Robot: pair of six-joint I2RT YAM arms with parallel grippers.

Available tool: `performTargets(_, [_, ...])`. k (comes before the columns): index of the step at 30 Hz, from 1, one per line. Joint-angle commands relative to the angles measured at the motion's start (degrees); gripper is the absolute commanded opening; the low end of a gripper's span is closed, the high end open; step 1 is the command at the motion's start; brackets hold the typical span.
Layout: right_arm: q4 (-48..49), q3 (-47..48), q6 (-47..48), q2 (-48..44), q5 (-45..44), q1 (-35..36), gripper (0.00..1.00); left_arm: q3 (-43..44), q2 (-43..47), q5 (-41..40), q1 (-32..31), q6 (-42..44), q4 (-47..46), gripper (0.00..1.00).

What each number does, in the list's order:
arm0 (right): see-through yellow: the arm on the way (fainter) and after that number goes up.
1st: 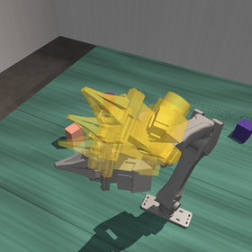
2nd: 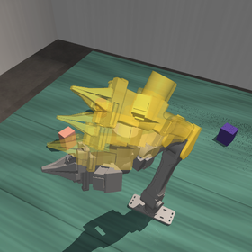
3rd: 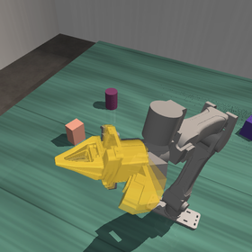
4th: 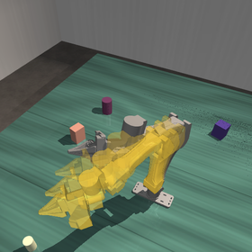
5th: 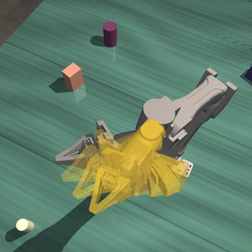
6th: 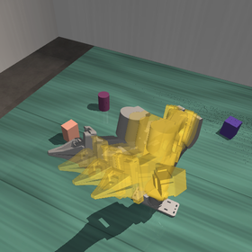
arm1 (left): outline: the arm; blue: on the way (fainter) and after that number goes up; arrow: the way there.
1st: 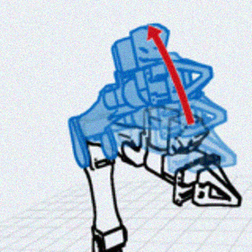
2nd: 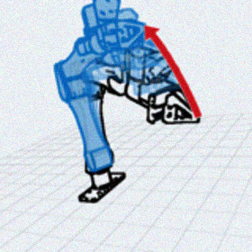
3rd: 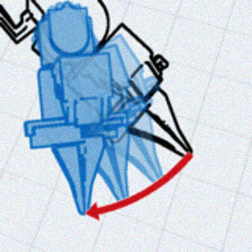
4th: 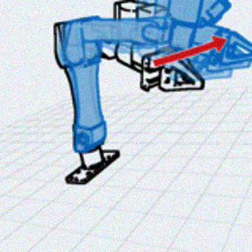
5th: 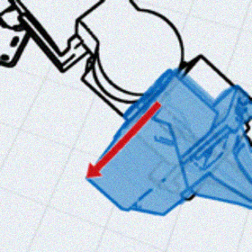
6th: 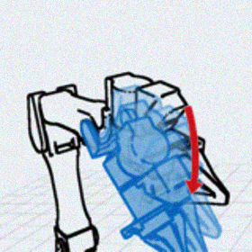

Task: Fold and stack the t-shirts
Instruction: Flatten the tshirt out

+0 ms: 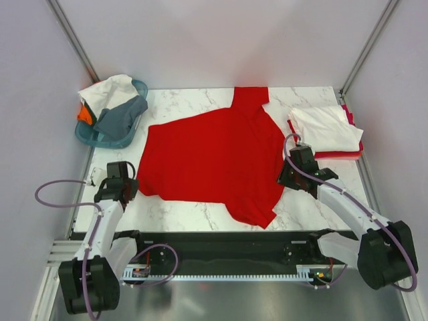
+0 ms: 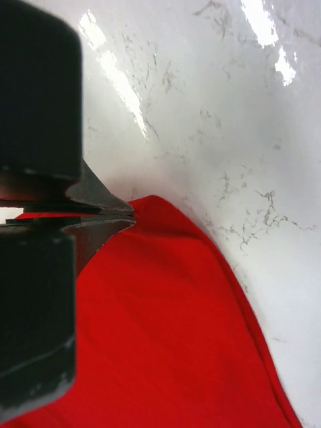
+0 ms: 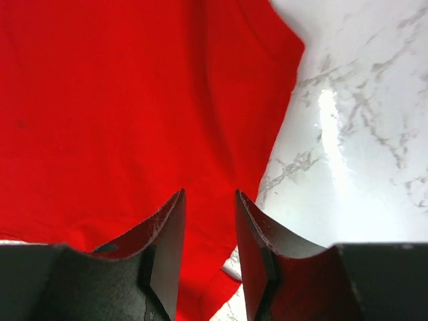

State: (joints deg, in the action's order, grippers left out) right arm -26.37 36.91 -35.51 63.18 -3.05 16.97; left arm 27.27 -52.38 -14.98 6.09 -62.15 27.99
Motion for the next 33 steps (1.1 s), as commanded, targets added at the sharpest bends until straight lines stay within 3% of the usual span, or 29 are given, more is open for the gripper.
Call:
performTargets(1, [2.0, 2.7, -2.1, 2.9, -1.5, 2.7, 0.43, 1.8, 3.9, -3.2, 0.3, -0.7, 6.8, 0.02])
performTargets(5, [2.6, 3.5, -2.0, 7.7, -3.5, 4.1, 0.43, 2.0, 6.9, -2.7, 0.3, -0.6, 8.7, 0.02])
performTargets(11, [3.1, 4.5, -1.9, 12.0, -9.0, 4.2, 0.34, 3.4, 8.3, -3.4, 0.3, 0.9, 9.3, 0.02])
performTargets(15, [3.6, 4.9, -2.0, 14.6, -10.7, 4.3, 0.16, 3.8, 7.4, -3.7, 0.3, 1.4, 9.2, 0.02])
performTargets(16, [3.8, 5.1, -2.0, 15.2, -11.2, 4.1, 0.06, 3.8, 7.2, -4.1, 0.3, 1.2, 9.3, 0.02])
performTargets(19, [4.8, 6.0, -2.7, 17.9, -14.0, 4.1, 0.0, 3.2, 6.4, -4.4, 0.3, 0.5, 8.8, 0.02])
performTargets(26, [5.7, 12.0, -2.7, 27.0, -17.7, 3.0, 0.0, 3.1, 3.6, -3.4, 0.3, 0.0, 5.3, 0.02])
performTargets(33, [5.7, 22.9, -0.4, 38.0, -19.1, -2.7, 0.0, 3.8, -1.7, -1.3, 0.4, -0.3, -0.2, 0.02])
